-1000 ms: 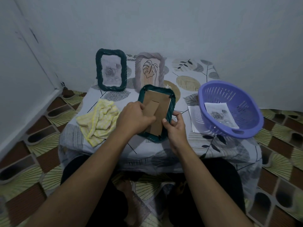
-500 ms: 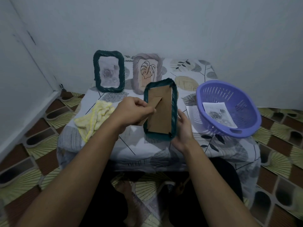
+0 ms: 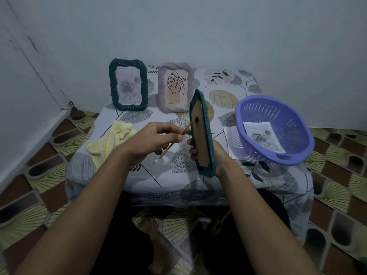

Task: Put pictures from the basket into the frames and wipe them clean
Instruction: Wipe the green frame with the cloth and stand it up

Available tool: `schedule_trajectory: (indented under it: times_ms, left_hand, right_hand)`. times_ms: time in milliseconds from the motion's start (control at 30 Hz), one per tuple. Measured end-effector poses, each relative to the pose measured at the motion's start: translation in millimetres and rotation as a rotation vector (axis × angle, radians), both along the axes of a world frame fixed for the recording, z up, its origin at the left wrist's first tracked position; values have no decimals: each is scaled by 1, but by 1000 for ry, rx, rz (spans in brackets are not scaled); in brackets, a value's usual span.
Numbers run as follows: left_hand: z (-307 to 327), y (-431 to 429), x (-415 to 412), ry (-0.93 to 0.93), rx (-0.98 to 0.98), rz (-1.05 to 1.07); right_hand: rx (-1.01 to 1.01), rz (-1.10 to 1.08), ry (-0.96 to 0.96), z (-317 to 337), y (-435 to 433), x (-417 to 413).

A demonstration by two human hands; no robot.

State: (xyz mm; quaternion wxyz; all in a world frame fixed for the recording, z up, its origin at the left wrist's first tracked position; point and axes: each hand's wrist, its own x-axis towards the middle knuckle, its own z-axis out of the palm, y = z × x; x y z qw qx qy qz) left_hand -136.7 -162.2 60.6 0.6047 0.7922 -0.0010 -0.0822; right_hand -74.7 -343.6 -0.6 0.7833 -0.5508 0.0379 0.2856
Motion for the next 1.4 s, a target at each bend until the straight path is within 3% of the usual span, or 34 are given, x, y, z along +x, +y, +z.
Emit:
schedule_trajectory:
  times_ms: [100, 300, 633, 733, 833, 1100, 1267, 1400]
  left_hand:
    - [-5, 4, 0, -52, 97, -31]
    - [-27, -3, 8, -228, 280, 232]
    - [-30, -32, 35, 180, -362, 333]
    - [-31, -32, 44, 311, -508, 253]
    - [-32, -33, 57, 301, -596, 156]
    - [-32, -44, 113, 123, -605, 331]
    - [-28, -52, 148, 83, -585, 302]
    - [-32, -59, 182, 69, -558, 281]
  right_hand:
    - [-72, -21, -98, 0, -6, -4]
    - [-239, -233, -231, -4, -9, 0]
    - [-396, -448, -402, 4, -24, 7]
    - [-444, -454, -479, 5, -25, 10]
    - [-467, -456, -565, 8, -23, 14]
    - [-692, -429, -770, 24, -25, 39]
    - [-1197, -341, -786, 33, -31, 71]
    - [-1144, -334, -699, 42, -38, 100]
